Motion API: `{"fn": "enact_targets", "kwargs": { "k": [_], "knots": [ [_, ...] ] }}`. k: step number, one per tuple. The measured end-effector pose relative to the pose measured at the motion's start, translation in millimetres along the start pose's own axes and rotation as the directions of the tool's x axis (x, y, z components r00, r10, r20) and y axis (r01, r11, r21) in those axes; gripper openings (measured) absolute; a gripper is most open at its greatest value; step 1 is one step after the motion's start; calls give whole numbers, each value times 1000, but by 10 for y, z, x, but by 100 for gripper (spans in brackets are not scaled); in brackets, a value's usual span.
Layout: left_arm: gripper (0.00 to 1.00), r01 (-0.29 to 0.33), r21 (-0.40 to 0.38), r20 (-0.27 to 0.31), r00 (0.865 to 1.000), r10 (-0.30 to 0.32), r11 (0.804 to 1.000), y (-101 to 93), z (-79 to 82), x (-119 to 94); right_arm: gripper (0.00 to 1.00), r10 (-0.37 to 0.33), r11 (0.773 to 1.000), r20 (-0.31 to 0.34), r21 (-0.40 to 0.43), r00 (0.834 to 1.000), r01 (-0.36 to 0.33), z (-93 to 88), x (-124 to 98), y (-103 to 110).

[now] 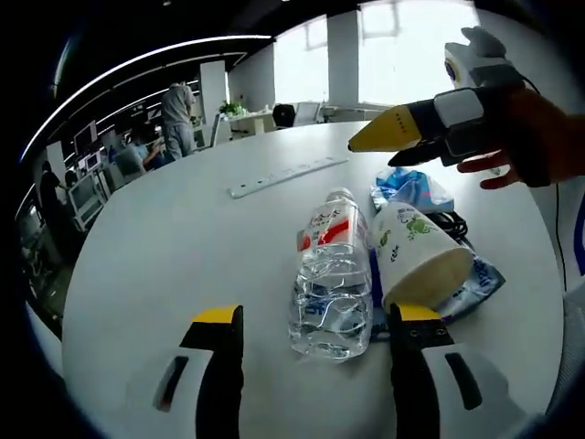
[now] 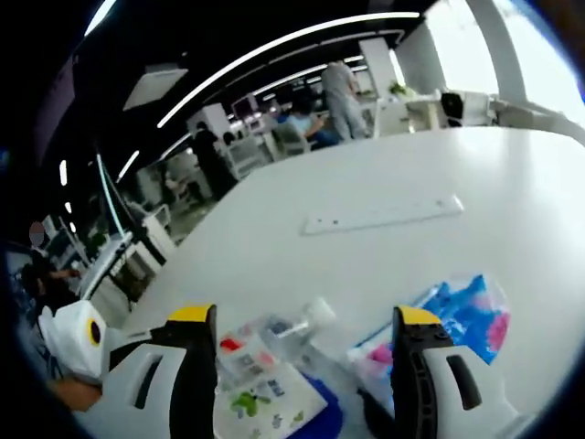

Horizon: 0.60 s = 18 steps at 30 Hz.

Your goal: Arrange the tabletop items into an orderly group along one side of the table until the central work area is clear of visible clutter.

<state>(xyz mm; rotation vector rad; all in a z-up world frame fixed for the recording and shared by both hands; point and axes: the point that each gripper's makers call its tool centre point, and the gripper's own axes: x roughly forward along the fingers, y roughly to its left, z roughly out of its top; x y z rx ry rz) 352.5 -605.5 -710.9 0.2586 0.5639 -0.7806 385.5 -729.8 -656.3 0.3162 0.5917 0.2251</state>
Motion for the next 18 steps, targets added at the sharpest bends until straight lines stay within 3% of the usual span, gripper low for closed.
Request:
{"fn": "enact_targets", "kwargs": {
  "k": [4,8,18],
  "knots": [
    [62,8,3,-1,1000,-8,1000,-1,12,29,75,-5,1000,-13,-2,1000,5,-37,58,-34],
    [60,21,3,1,1000,-21,1000,-24,27,49,74,5,997,-12,78,1000,-4,-36,140,-54],
    [56,28,14,-10,1000,-28,1000,-49,8,80,73,5,995,-20,100,1000,-3,-28,253,-50]
  ]
}}
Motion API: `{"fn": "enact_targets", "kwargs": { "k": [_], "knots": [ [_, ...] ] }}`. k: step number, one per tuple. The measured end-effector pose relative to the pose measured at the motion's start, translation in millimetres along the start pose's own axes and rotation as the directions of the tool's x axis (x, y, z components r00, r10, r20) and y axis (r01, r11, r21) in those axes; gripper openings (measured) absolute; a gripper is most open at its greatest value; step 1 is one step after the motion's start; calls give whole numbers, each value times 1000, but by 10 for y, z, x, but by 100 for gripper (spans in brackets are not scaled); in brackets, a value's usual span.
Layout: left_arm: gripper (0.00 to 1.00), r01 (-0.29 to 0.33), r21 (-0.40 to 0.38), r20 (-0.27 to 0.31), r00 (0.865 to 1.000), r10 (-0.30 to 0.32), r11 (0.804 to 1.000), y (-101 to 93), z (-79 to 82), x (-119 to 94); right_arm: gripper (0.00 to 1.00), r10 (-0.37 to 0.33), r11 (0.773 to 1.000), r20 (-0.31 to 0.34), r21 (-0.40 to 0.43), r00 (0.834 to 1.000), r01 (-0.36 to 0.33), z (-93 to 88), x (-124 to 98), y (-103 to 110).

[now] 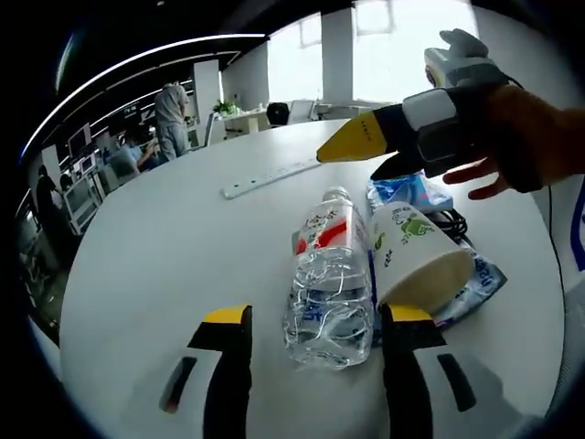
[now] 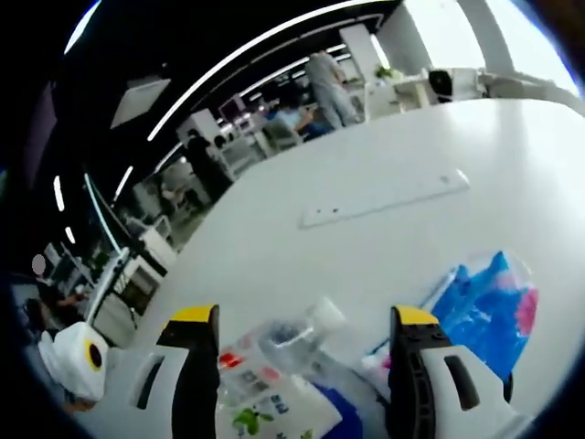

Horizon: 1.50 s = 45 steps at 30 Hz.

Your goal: Arrange the tabletop items into an orderly group along one side of the table until the central work area is clear of visible clutter.

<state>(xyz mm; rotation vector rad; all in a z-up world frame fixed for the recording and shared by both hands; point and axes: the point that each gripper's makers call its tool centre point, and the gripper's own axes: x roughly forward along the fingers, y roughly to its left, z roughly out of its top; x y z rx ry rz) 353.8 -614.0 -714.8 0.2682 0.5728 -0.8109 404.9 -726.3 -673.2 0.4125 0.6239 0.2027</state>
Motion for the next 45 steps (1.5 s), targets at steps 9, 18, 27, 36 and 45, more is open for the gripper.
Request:
{"fn": "enact_targets", "kwargs": {
  "k": [9,18,27,36,45],
  "knots": [
    [53,19,49,-18,1000,-18,999,36,-30,-47,72,12,1000,-8,3,1000,-12,-30,31,88],
    [51,37,86,-35,999,-35,996,14,-27,-32,71,12,1000,-15,4,1000,-12,-16,89,80],
    [48,55,104,-56,997,-49,993,-17,-31,28,70,8,1000,-24,11,1000,-7,-4,135,57],
    [43,79,120,-62,995,-72,990,-70,-38,50,66,8,1000,-36,18,999,-7,-26,176,56],
    [42,85,129,-74,994,-76,988,-83,-44,62,63,8,1000,-55,18,998,-7,-56,221,62]
  ]
}}
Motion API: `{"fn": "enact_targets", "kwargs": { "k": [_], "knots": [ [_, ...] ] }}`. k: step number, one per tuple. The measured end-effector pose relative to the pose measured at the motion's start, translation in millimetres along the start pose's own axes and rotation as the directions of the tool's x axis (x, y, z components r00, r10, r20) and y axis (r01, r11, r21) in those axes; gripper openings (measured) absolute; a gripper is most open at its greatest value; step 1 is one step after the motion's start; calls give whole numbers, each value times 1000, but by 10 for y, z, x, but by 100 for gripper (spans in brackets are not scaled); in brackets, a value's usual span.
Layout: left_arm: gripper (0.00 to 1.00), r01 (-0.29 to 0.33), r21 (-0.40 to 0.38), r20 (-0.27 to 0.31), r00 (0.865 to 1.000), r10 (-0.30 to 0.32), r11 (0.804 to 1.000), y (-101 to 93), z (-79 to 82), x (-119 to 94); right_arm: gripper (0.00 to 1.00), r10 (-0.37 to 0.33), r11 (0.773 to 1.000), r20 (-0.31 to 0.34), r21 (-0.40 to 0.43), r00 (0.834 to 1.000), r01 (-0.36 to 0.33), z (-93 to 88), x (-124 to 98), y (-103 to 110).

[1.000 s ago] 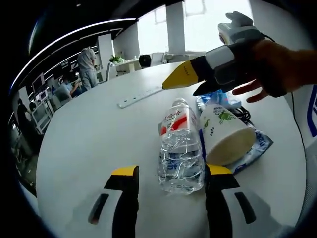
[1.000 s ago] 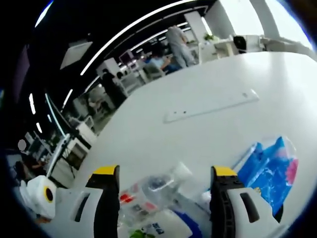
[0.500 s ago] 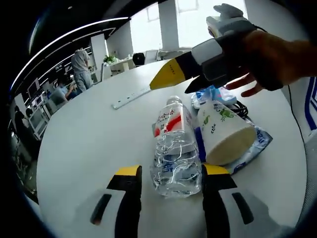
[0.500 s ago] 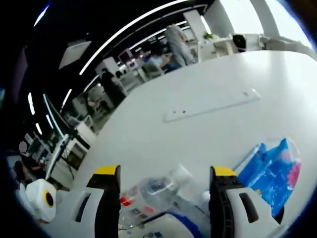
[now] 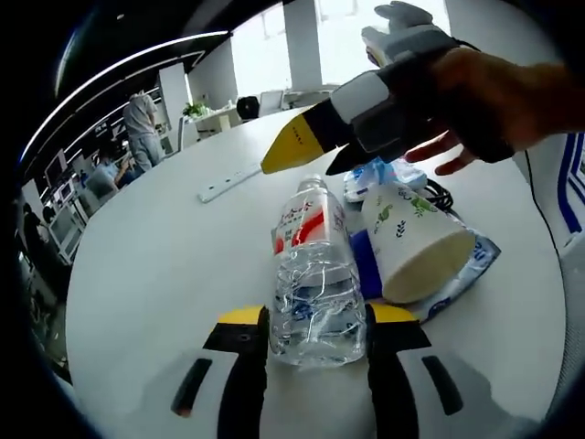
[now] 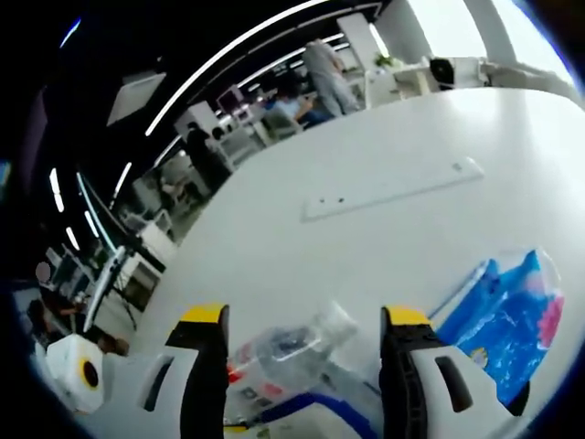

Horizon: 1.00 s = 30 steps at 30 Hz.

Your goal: Arrange the tabletop items into an orderly group along one side of the table until the central work area is clear of visible clutter.

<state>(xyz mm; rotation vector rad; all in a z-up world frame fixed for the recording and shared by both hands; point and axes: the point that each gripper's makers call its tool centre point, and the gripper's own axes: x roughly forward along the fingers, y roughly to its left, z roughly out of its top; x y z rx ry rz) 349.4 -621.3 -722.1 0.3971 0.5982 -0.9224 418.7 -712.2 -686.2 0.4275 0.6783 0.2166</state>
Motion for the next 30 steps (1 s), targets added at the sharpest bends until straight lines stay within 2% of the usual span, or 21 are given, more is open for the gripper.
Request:
{"fn": "enact_targets", "kwargs": {
  "k": [17,30],
  "knots": [
    [42,6,-4,-21,1000,-6,1000,-4,-10,25,59,-5,1000,-36,2,999,6,-61,72,-19],
    [42,16,-7,-50,999,-17,1000,4,-18,52,54,12,999,-58,47,998,-9,-133,119,1]
  ]
}}
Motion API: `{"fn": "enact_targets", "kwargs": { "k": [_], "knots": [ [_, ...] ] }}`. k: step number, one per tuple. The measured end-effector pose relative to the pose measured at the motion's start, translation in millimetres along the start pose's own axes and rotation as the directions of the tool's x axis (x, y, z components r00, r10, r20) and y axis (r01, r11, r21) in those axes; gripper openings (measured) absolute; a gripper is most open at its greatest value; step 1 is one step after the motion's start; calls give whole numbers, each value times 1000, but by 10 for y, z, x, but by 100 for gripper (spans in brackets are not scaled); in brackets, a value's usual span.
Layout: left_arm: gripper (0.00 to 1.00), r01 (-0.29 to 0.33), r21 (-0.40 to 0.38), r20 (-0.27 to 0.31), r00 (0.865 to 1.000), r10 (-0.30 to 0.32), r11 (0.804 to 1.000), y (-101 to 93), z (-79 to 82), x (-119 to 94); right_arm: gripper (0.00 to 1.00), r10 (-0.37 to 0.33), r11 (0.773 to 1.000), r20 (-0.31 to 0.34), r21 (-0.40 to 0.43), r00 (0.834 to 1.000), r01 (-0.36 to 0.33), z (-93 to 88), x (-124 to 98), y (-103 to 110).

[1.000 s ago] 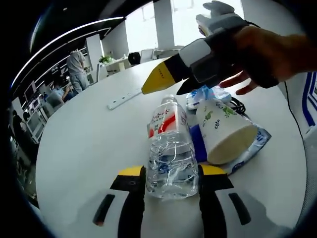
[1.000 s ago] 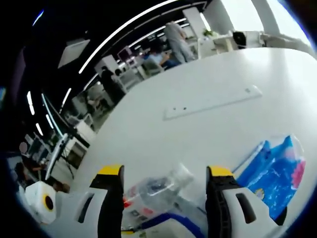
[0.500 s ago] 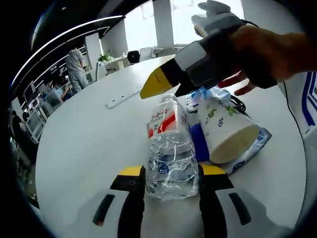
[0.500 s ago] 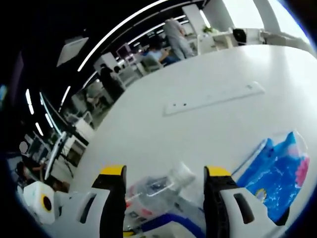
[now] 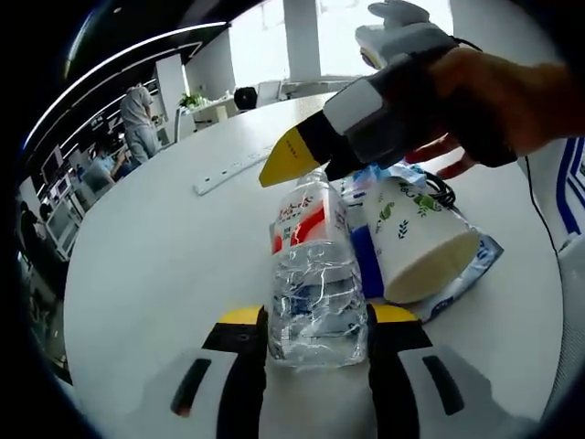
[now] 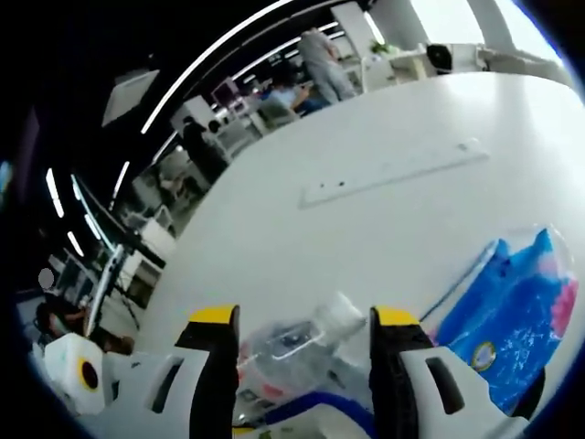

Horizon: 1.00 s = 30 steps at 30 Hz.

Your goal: Arrange the tabletop items into an orderly group along one side of the table until the central work area is clear of visible clutter.

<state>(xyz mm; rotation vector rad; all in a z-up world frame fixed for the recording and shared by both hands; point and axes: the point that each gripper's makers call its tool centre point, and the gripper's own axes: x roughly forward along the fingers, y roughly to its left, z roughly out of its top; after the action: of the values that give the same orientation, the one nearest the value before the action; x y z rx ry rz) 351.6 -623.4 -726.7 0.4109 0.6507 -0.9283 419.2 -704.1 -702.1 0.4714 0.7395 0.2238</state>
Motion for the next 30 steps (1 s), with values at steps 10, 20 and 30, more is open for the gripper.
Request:
{"fn": "enact_targets", "kwargs": {
  "k": [10,20,30],
  "knots": [
    [43,10,-4,-31,999,-10,1000,7,-11,31,50,-16,997,7,74,1000,15,-26,35,-69],
    [44,9,-6,-48,999,-9,1000,7,-27,52,43,-20,994,-17,106,1000,21,-60,50,-88],
    [44,13,-11,-56,998,-14,1000,10,-46,68,42,27,974,-51,227,998,-15,-144,52,-23]
  ]
}}
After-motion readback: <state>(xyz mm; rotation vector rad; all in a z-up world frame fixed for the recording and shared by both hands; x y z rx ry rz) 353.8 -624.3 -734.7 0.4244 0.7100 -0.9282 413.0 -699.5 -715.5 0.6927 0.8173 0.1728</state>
